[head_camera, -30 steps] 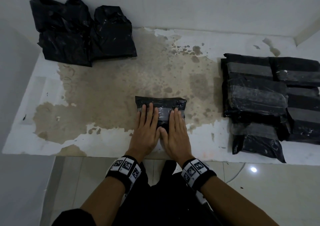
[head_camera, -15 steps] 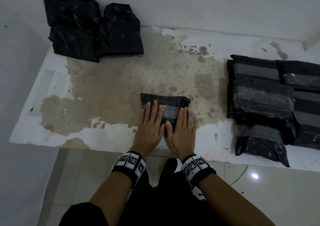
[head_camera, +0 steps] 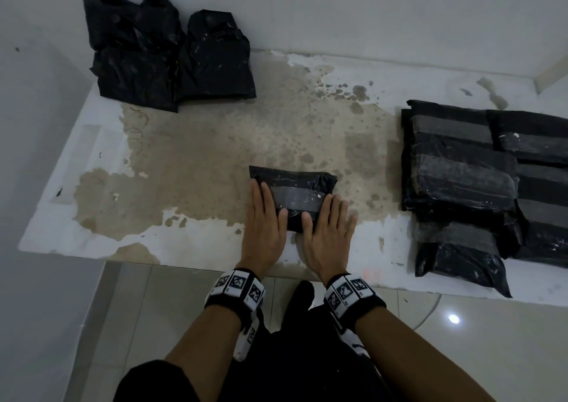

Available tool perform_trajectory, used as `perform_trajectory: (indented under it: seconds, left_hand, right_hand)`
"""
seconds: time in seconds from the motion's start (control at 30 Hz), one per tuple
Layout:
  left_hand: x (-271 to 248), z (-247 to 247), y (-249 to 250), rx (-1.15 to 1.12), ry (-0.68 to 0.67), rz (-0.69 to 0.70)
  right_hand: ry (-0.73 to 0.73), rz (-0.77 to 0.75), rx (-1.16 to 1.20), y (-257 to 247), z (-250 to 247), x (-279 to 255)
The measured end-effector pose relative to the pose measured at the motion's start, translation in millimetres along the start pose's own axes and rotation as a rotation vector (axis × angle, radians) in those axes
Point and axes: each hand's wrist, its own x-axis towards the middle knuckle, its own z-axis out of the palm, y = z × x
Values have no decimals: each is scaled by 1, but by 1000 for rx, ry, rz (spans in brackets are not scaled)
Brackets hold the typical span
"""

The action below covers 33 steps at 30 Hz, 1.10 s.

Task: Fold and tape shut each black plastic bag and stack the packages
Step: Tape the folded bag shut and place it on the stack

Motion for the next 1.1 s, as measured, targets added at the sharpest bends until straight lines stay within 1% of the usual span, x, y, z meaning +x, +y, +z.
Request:
perform_trajectory:
  seconds: [0.07, 0.13, 0.2, 0.27, 0.37, 0.43, 0.53, 0.63, 0.73, 0.87, 1.03, 1.1]
  left_hand:
    - [0, 0, 0, -53, 15, -94]
    - [1, -1, -1, 2, 40, -164]
    - [2, -3, 1, 72, 94, -230]
    - [5, -2, 7, 72, 142, -295]
    - [9, -1, 15, 63, 162, -369]
    - [10, -1, 20, 90, 167, -395]
    - [13, -1, 22, 120, 152, -401]
    - [14, 1, 13, 137, 164, -372]
    - [12, 0, 4, 114, 194, -344]
    - [11, -3, -3, 57, 169, -339]
    - [15, -8, -11, -74, 171, -352]
    - [18, -12, -15, -140, 210, -343]
  right_hand:
    - [5, -3, 1, 0, 1, 0]
    - [2, 0, 23, 0, 1, 1]
    - [19, 6, 58, -2, -1, 1]
    - [59, 25, 113, -6, -5, 2]
    - [83, 120, 234, -17, -11, 8]
    - [96, 180, 284, -26, -8, 12]
    - [138, 213, 300, -31, 1, 15]
    - [207, 193, 266, -29, 8, 15]
    - [240, 167, 264, -28, 10, 16]
    - [293, 154, 304, -10, 10, 19]
    - [267, 93, 259, 13, 9, 28]
    - [265, 85, 253, 17, 9, 29]
